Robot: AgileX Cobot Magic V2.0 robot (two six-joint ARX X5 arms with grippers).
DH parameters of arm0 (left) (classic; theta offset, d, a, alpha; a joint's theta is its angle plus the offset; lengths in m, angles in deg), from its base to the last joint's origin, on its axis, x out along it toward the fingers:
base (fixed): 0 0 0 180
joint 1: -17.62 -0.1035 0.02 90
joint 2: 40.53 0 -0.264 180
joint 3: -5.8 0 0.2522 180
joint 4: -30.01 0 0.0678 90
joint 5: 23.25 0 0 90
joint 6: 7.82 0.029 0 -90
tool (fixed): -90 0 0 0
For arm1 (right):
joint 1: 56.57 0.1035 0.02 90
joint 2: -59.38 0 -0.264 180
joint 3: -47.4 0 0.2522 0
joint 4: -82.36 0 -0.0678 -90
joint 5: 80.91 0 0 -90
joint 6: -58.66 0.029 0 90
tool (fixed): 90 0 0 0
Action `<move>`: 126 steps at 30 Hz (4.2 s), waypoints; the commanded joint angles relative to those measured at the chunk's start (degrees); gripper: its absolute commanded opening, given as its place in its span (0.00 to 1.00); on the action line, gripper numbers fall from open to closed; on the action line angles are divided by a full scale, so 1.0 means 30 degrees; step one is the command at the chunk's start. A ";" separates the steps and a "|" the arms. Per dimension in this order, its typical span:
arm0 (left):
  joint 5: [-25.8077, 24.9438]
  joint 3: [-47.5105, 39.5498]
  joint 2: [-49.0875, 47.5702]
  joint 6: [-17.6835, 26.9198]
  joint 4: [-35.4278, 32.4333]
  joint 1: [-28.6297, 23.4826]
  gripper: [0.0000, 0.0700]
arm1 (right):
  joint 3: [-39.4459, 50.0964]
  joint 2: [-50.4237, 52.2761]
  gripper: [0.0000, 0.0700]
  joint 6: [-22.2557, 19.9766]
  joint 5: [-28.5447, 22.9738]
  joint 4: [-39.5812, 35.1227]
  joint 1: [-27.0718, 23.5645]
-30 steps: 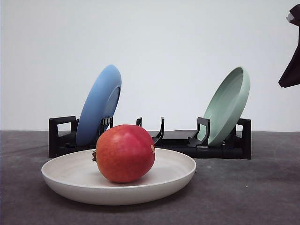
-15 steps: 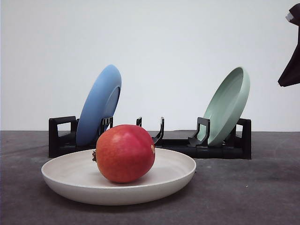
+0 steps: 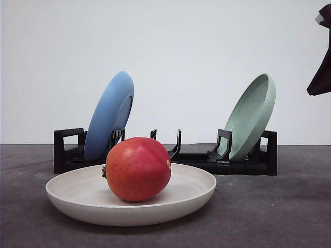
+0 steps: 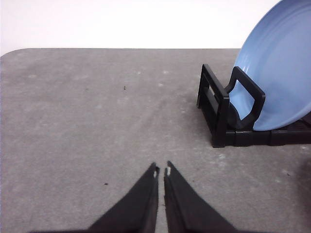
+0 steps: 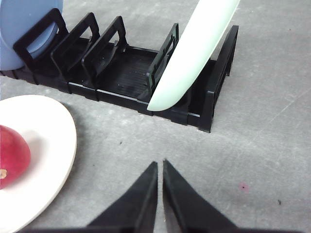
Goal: Place pomegranate in white plate
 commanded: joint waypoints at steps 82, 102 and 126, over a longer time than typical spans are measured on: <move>0.0044 -0.0182 0.0007 0.0131 0.0095 0.0000 0.00 | 0.9420 1.4294 0.01 -0.1872 -0.2582 -0.2200 -0.5362; 0.0044 -0.0182 0.0007 0.0131 0.0095 0.0000 0.00 | 0.9420 1.4294 0.01 -0.1872 -0.2582 -0.2200 -0.5362; 0.0044 -0.0175 0.0007 0.0131 0.0095 0.0000 0.00 | 0.9420 1.4294 0.01 -0.1872 -0.2582 -0.2200 -0.5362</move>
